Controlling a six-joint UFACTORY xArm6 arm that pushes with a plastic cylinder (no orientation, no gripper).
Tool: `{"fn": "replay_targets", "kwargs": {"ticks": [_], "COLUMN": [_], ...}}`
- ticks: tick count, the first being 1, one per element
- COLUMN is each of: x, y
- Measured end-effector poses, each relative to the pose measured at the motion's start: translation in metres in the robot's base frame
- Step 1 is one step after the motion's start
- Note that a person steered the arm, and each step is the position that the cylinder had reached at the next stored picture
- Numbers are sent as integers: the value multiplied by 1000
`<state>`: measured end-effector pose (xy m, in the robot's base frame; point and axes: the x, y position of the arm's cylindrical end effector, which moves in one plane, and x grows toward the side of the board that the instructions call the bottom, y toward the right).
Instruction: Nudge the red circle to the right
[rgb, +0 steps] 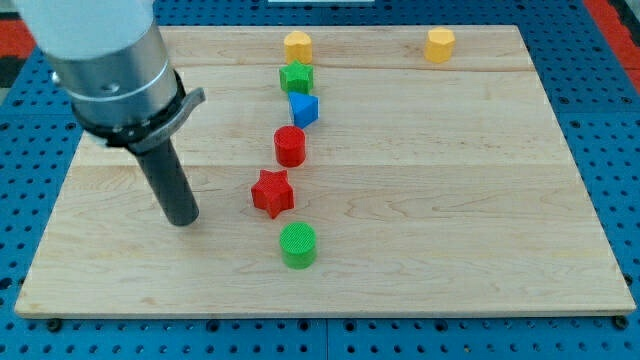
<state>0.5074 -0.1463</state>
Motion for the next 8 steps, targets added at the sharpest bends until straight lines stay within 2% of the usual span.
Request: {"fn": "replay_targets", "kwargs": {"ticks": [2, 3, 4, 7, 8], "x": [-17, -17, -19, -59, -74], "y": [76, 89, 90, 18, 26]}}
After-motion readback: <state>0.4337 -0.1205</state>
